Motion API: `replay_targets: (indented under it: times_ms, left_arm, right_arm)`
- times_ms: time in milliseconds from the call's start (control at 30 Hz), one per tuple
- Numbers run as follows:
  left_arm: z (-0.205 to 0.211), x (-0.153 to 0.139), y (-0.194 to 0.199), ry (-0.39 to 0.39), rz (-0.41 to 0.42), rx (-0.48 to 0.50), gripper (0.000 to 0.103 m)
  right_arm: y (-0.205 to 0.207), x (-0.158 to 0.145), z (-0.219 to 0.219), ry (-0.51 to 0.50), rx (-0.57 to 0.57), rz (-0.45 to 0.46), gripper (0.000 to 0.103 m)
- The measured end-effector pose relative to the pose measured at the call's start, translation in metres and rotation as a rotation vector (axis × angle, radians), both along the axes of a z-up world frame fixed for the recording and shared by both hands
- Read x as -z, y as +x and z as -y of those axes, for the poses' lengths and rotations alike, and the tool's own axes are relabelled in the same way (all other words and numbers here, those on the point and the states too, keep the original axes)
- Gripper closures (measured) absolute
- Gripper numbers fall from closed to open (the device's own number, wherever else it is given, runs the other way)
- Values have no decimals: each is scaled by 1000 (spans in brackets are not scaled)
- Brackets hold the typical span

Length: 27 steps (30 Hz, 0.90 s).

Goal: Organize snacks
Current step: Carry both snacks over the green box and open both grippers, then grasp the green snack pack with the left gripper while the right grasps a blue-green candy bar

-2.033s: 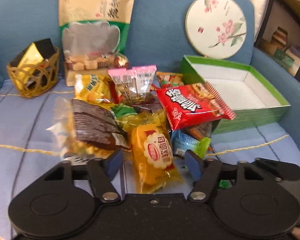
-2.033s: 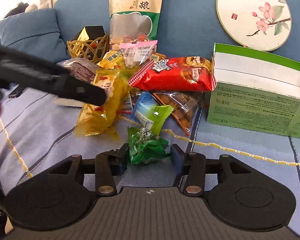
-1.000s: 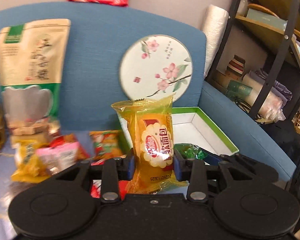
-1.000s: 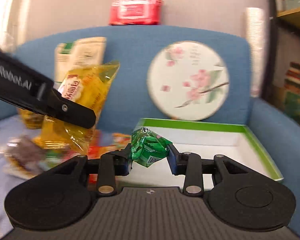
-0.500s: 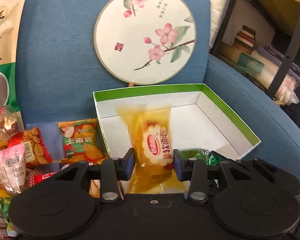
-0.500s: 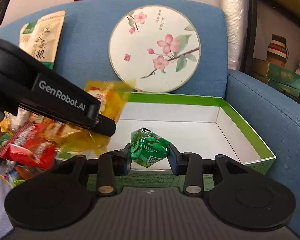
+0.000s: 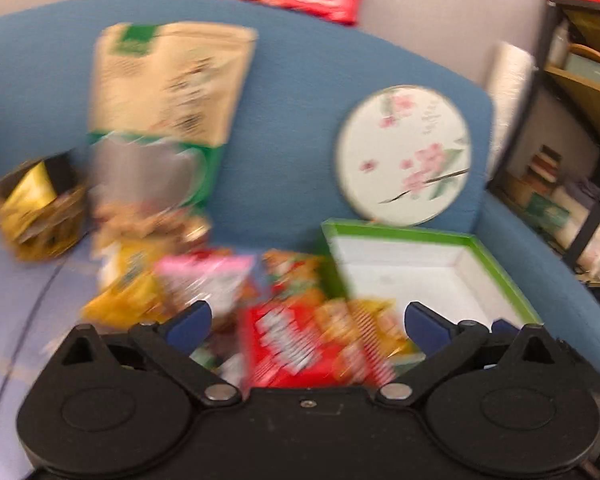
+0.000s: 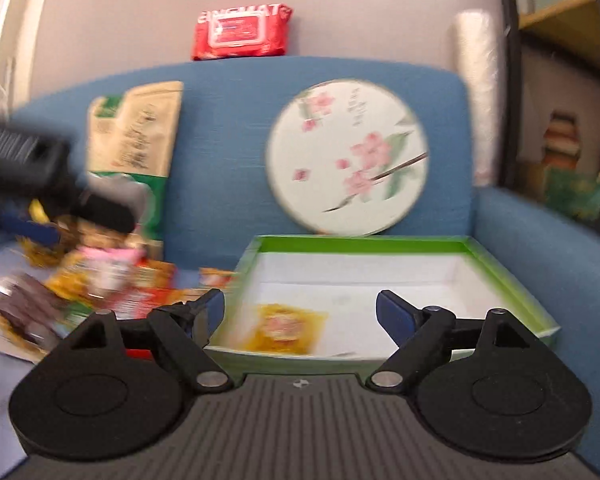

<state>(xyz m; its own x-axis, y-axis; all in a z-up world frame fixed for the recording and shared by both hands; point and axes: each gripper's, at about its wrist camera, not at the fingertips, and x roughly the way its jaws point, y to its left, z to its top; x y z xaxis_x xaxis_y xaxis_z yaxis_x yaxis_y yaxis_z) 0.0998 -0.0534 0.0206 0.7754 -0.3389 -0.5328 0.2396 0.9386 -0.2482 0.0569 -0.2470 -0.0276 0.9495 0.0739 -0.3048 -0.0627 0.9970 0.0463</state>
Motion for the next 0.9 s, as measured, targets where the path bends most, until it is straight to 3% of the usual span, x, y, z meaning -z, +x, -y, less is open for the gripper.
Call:
replay_targets:
  times_ms: [133,300,400,567,600,633,700,800,833,900]
  left_arm:
    - [-36,19,-27,-2,-48,-77,0]
    - [-68,38,-46,-23,-90,-130,0]
    - [-77,44,-51,-38,-105,-120,0]
    - [-78,51,-52,-54,-110,-50,0]
    - [-77,50,-52,-59,-107,-31,0]
    - [-75,49,-52,-62,-102,-11,0]
    - [-72,47,-51,-55,-89,12,0]
    - [-64,46,-42,-54,-87,49,0]
    - [-61,46,-37,-60,-92,63,5]
    - [-54,42,-27,-59,-82,68,6]
  right_arm:
    - [-7,3,-20,75,-101,-65,0]
    - [-11,20,-51,53,-203,-148,0]
    - [-5,30,-68,12,-266,-196,1]
    - [8,37,-88,-122,-241,-136,3]
    - [11,38,-90,-133,-252,-133,10]
    - [15,39,-92,-143,-269,-155,33]
    - [15,38,-94,-172,-284,-205,54]
    - [2,30,-87,-151,-324,-234,71]
    - [-3,28,-82,-121,-348,-243,72]
    - [-4,29,-78,-92,-372,-249,72]
